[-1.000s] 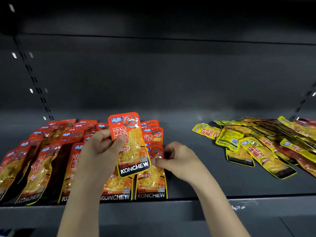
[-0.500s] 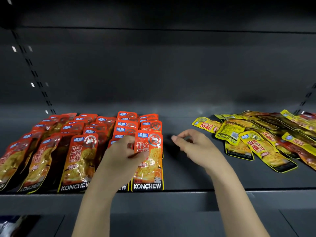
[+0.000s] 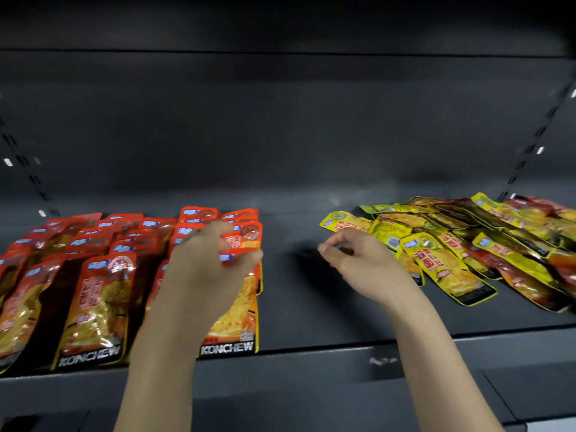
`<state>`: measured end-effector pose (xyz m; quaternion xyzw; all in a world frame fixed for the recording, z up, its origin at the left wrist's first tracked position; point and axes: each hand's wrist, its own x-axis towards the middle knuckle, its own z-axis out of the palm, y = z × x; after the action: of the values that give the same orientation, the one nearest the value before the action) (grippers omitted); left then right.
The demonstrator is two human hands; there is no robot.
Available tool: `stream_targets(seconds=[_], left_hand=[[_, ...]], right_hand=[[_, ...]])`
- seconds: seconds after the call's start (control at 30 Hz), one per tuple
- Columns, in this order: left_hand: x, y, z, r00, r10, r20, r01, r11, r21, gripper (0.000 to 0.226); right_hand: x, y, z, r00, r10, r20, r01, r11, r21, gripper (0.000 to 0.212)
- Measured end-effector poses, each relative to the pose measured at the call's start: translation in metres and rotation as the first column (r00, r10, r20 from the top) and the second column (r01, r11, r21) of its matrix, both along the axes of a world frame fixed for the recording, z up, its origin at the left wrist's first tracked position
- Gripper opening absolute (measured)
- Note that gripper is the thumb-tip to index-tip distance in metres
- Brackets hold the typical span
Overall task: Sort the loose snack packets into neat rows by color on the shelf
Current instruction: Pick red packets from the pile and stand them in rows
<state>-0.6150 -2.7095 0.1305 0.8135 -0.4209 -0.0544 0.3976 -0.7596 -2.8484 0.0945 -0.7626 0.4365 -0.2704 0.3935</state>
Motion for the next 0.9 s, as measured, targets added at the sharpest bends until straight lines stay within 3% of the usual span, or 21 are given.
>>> stream_targets(seconds=[0.2, 0.43, 0.73, 0.9], left_hand=[[-0.058, -0.077, 0.016, 0.977, -0.212, 0.018, 0.212, 0.977, 0.004, 0.039], [-0.161, -0.183, 0.031, 0.872, -0.471, 0.129, 0.463, 0.882, 0.094, 0.036], [-0.277, -0.315, 0.040, 0.753, -0.615, 0.235, 0.562, 0.786, 0.258, 0.025], [-0.321, -0.373, 0.021, 0.729, -0.654, 0.203, 0.532, 0.728, 0.433, 0.045]], right_hand=[[-0.071, -0.022, 0.014, 0.991, -0.092, -0.094, 0.082, 0.992, -0.099, 0.013], [-0.167, -0.064, 0.019, 0.978, -0.188, -0.093, 0.171, 0.971, -0.168, 0.013], [-0.276, -0.103, 0.013, 0.954, -0.288, -0.084, 0.262, 0.937, -0.232, 0.006], [-0.322, -0.126, 0.012, 0.922, -0.372, -0.109, 0.326, 0.897, -0.299, 0.016]])
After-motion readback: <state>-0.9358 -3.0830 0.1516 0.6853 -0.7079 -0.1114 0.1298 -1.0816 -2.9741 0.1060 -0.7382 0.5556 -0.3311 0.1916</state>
